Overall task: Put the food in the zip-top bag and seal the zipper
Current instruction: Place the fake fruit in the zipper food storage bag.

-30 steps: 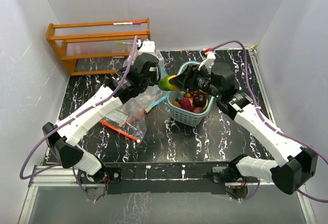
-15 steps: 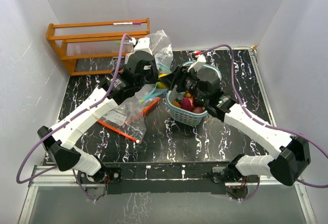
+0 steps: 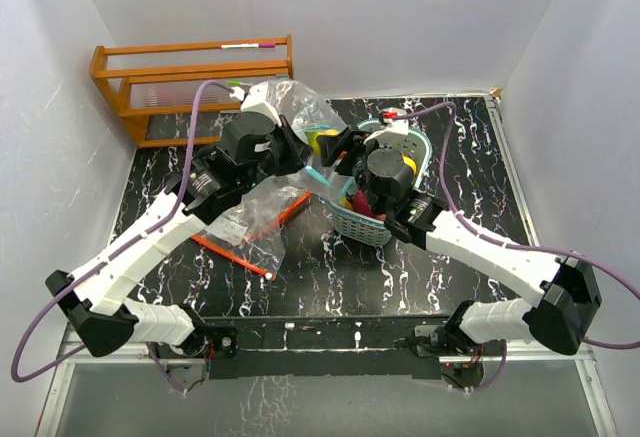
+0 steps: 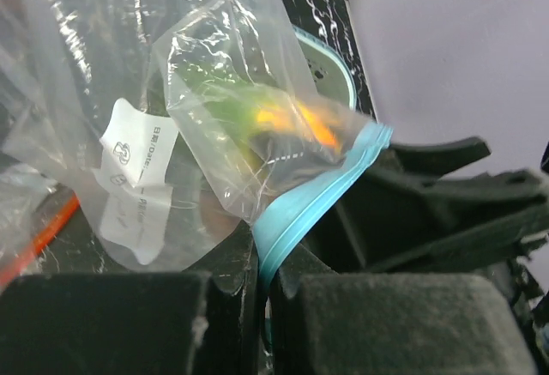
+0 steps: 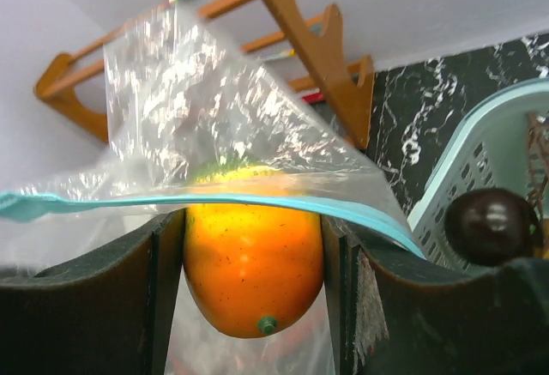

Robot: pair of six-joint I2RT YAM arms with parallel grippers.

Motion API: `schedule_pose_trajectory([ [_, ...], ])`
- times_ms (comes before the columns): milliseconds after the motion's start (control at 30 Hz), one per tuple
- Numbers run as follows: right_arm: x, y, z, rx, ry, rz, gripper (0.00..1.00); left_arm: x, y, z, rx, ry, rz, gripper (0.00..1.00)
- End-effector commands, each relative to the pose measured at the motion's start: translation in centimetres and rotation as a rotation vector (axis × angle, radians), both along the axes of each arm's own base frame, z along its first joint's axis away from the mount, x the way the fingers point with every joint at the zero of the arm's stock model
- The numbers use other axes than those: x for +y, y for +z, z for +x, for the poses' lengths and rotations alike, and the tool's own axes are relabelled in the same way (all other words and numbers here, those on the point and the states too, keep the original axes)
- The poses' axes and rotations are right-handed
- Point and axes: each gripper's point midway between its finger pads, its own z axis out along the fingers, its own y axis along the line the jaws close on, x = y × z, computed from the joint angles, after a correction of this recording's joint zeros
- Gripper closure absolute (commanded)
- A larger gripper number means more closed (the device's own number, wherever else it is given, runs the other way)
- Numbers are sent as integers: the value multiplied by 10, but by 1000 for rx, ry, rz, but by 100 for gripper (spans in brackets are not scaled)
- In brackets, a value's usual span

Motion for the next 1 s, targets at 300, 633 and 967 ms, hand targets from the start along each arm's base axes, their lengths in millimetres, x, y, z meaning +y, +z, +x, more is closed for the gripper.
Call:
schedule_pose_trajectory([
  [300,6,13,40,-11,-114,-238,74,12,0,-42,100,-33,-152,100],
  [633,22,-43,1,137,156,-434,45,45,-19,-47,94,68,-97,100],
  [967,21,-24,-30,118,287,-410,8,51,-61,-48,159,98,-34,100],
])
